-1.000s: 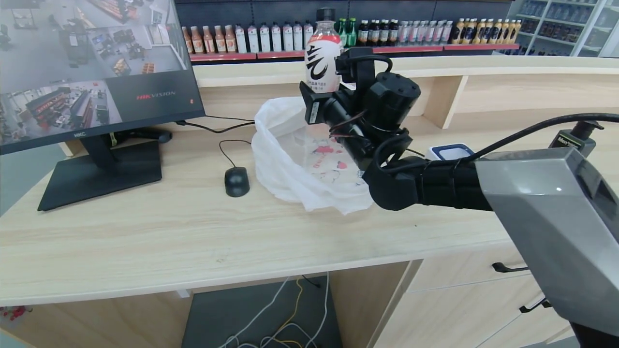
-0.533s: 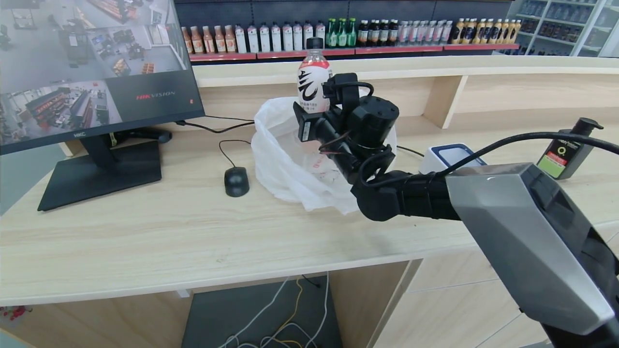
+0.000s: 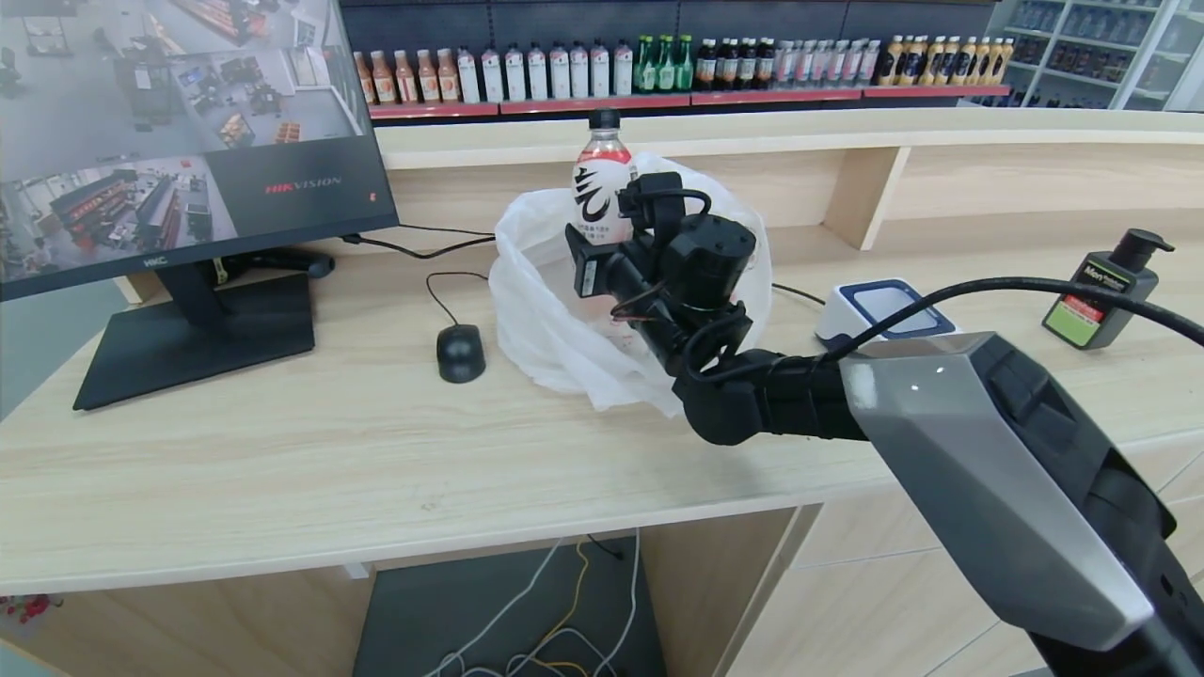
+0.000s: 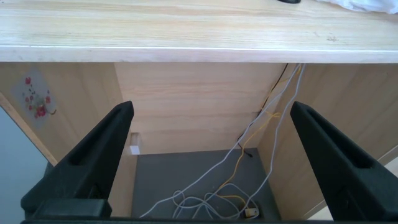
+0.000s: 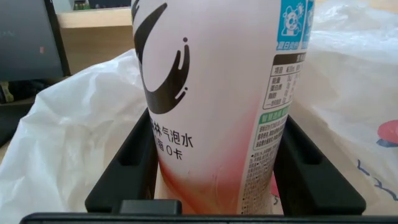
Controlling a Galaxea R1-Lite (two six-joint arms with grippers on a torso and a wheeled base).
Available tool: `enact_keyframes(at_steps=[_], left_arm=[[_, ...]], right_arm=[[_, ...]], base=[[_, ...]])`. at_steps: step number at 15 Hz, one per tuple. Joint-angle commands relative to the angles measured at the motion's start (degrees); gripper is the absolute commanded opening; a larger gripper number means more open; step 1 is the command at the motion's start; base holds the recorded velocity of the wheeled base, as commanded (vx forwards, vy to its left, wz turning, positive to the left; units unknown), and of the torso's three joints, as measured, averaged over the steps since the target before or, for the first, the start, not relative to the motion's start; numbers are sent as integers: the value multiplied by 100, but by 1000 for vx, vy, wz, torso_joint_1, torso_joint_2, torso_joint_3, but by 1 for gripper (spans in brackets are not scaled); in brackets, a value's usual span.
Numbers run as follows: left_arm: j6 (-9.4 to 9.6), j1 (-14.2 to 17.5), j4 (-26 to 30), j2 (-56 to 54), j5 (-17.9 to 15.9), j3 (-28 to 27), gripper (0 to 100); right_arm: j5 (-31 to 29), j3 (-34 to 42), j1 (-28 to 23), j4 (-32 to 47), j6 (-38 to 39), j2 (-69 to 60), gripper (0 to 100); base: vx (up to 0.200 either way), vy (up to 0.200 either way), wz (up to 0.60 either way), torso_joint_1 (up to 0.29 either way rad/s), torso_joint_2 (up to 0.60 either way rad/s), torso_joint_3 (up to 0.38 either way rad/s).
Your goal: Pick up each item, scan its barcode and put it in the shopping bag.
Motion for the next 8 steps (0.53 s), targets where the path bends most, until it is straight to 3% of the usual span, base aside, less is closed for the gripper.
enact_keyframes(at_steps=[1,8], left_arm=[[1,2,0,-1,0,0,100],[-8,2,0,-1,0,0,100]], right_arm=[[-3,20,1,0,-1,76,0],[-293,46,45,0,253,278,0]], base=[[0,0,0,0,0,0],[0,0,0,0,0,0]])
